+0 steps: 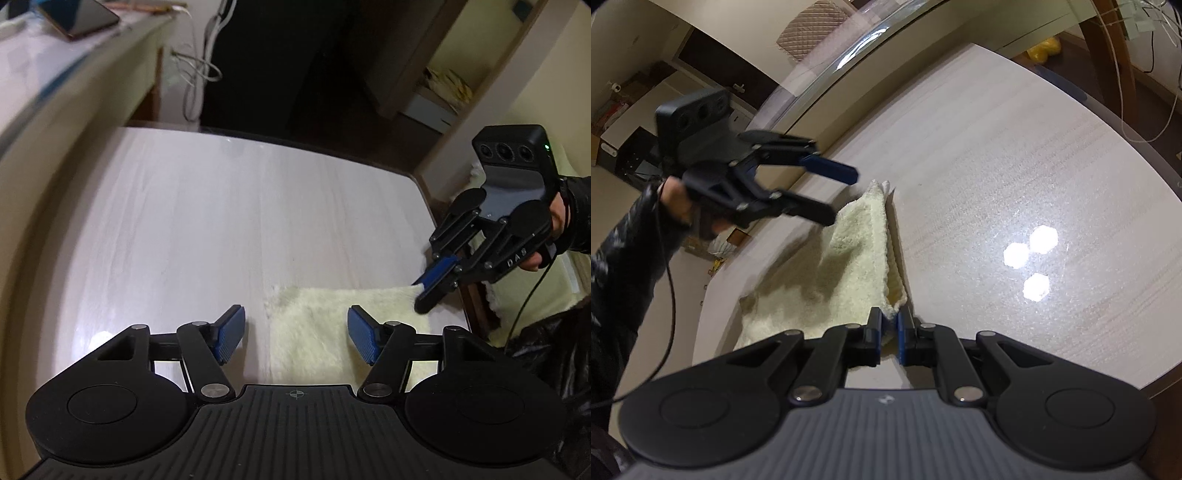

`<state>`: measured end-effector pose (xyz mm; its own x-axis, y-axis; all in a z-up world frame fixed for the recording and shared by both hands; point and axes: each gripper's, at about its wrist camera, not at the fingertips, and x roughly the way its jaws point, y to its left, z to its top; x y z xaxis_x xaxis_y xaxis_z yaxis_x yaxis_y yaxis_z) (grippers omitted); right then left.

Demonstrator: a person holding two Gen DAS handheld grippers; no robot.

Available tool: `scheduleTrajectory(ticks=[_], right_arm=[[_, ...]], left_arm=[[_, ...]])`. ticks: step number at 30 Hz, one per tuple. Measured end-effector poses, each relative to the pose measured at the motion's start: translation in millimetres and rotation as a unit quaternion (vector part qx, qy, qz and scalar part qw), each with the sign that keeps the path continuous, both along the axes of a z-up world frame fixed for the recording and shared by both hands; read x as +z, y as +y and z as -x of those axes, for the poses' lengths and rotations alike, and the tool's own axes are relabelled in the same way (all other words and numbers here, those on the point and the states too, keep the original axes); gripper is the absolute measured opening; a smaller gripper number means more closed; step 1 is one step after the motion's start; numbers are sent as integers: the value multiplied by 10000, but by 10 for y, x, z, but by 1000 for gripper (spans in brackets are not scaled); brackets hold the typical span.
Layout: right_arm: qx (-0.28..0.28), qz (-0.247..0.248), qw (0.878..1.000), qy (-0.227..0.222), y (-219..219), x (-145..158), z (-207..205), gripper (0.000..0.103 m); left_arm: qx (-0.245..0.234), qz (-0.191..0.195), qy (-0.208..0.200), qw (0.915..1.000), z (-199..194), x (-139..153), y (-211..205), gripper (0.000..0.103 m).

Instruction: Fold towel

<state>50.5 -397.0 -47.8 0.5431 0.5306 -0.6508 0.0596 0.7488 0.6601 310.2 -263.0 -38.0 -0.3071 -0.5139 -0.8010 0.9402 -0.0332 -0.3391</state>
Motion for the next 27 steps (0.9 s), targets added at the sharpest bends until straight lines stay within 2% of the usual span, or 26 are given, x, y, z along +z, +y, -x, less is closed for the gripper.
scheduleTrajectory(ticks=[4,10,16,23,27], right_arm=[[35,-67,10000,-45,-66,-29,50,9],[70,-80,9999,-132,-84,-73,105,9],[106,75,9995,-287,-34,-74,144,9],[99,79,9994,-324,4,-74,118,9],[96,80,9994,-328,32,-72,86,9]], left_arm=[[-261,-235,68,9994,-44,-43,-169,45],[-354,-354,45,9987,-159,-33,-282,45],[-795,-560,-484,9941,-32,16,-423,45],[-1423,-694,-1227,9797,263,53,-551,45],[-1645,-798,-1417,9729,344,51,-597,45]])
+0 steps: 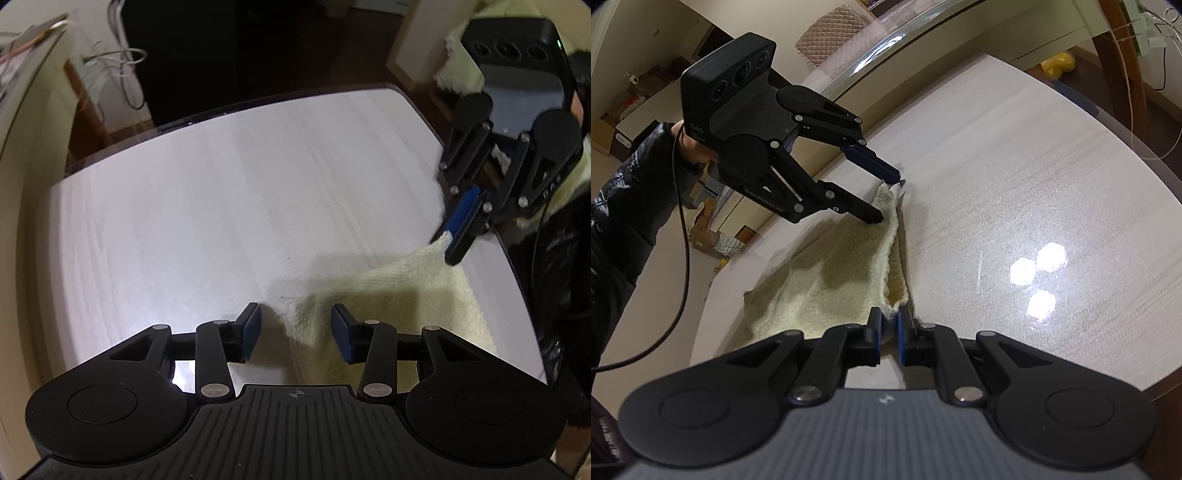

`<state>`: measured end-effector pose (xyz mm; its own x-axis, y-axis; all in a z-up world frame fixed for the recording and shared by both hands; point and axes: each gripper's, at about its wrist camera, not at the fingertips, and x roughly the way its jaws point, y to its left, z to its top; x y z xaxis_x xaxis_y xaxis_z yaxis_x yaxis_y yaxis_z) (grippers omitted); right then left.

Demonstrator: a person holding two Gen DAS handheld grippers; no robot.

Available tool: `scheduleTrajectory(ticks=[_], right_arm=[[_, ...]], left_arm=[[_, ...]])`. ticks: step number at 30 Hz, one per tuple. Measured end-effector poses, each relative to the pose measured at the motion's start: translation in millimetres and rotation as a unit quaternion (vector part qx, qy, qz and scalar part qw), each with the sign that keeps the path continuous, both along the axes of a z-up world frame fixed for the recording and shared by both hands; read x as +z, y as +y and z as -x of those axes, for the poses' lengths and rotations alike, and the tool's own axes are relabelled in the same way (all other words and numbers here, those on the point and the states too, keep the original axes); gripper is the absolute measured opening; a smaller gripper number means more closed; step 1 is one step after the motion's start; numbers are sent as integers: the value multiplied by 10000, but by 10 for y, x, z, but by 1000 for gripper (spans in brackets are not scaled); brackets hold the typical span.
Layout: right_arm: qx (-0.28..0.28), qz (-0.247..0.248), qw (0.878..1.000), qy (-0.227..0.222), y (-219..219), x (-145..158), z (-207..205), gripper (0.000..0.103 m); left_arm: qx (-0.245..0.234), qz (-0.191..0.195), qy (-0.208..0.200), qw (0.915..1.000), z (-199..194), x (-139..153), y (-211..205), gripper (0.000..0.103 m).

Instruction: Fold towel

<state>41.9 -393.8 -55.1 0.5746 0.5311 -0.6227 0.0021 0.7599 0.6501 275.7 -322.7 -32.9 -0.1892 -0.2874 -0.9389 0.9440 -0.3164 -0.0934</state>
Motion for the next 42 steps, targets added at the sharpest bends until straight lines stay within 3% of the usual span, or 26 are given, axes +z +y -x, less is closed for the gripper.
scheduleTrajectory(ticks=[3,6,10,16,24,32,42], right_arm=[[-5,-10,10000,-11,-1,-4,-12,9],[-19,-16,10000,-15,-4,-1,-16,9],[-52,-15,10000,-32,-9,-3,-21,9],[-138,28,9998,-149,-1,57,-1,9],[-68,496,9972,-550,201,373,45,9],[411,1114,9878,-1002,723,742,96,9],[1145,1477,9756,-1150,1461,813,67,9]], left_arm=[[-24,19,-79,10000,45,-15,25,44],[-75,10,60,10000,93,-9,63,18],[-50,130,-7,9999,158,-7,114,13],[213,538,144,9982,111,33,267,12],[479,1142,259,9920,39,344,674,13],[793,1488,202,9855,75,486,1208,13],[1144,1734,181,9780,154,502,1939,13]])
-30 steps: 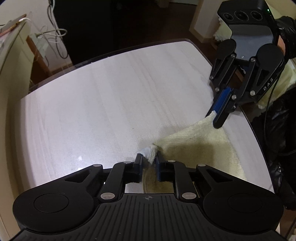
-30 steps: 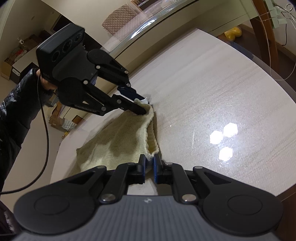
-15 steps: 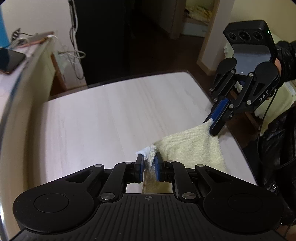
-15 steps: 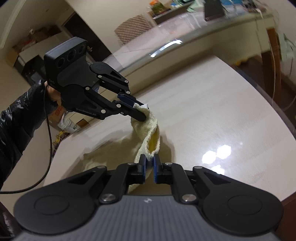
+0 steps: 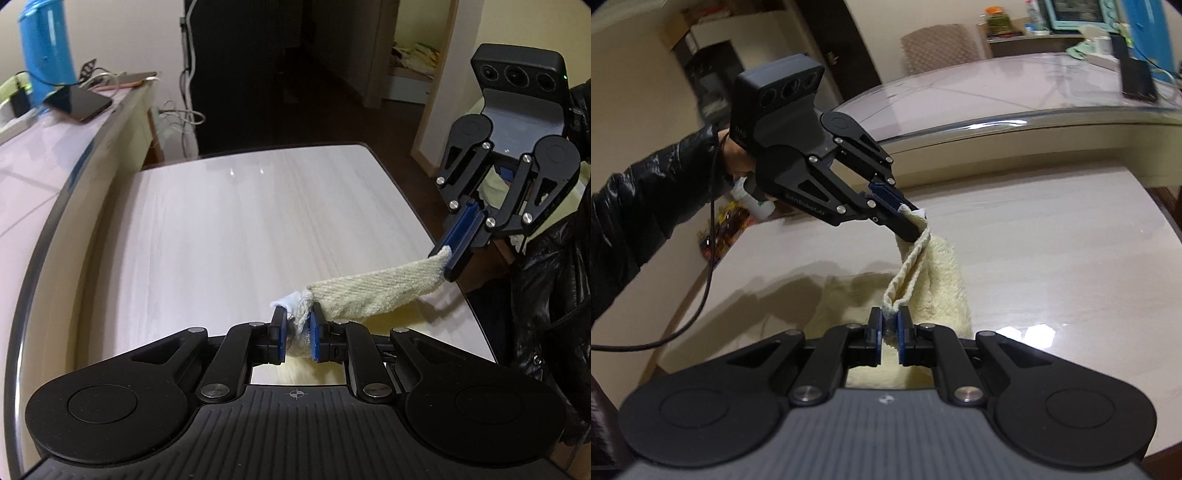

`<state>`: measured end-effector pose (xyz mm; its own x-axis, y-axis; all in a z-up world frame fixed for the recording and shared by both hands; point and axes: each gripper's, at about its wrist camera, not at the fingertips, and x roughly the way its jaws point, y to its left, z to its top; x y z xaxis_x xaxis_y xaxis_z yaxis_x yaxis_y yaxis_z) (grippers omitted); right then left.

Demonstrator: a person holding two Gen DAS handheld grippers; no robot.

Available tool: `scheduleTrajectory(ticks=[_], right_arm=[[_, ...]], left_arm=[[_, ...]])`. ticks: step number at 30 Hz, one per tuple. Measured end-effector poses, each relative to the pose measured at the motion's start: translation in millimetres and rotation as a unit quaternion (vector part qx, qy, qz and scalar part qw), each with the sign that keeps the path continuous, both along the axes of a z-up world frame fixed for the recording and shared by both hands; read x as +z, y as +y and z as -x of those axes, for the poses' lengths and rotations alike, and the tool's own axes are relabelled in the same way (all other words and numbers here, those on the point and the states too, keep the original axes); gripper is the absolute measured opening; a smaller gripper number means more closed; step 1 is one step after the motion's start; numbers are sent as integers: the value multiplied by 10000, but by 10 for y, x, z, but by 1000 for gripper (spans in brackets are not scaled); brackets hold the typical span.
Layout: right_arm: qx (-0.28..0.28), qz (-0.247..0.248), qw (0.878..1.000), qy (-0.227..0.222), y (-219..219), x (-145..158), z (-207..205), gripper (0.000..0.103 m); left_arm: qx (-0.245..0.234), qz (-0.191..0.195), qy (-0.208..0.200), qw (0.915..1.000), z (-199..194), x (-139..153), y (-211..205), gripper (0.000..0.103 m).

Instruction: Fold towel

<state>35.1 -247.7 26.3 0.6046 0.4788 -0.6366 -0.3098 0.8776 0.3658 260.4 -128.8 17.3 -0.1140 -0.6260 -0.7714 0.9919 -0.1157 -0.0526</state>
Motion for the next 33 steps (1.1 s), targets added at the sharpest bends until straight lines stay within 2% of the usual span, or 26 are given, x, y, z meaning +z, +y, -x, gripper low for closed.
scheduleTrajectory(ticks=[7,12,20,33], right_arm=[[415,226,9988,137,470,-169,-104,9],[606,429,9970,204,631,-248,-172,9],[786,644,9944,297,698,-203,-300,9],[943,823,9914,368,768,-192,-231,9]], left_arm=[[256,-5,-44,9997,83,-127,429,14],[382,-26,-19,9993,129,-216,644,14],[459,-18,-28,9989,147,-318,746,15],[590,-8,-69,9982,181,-425,921,19]])
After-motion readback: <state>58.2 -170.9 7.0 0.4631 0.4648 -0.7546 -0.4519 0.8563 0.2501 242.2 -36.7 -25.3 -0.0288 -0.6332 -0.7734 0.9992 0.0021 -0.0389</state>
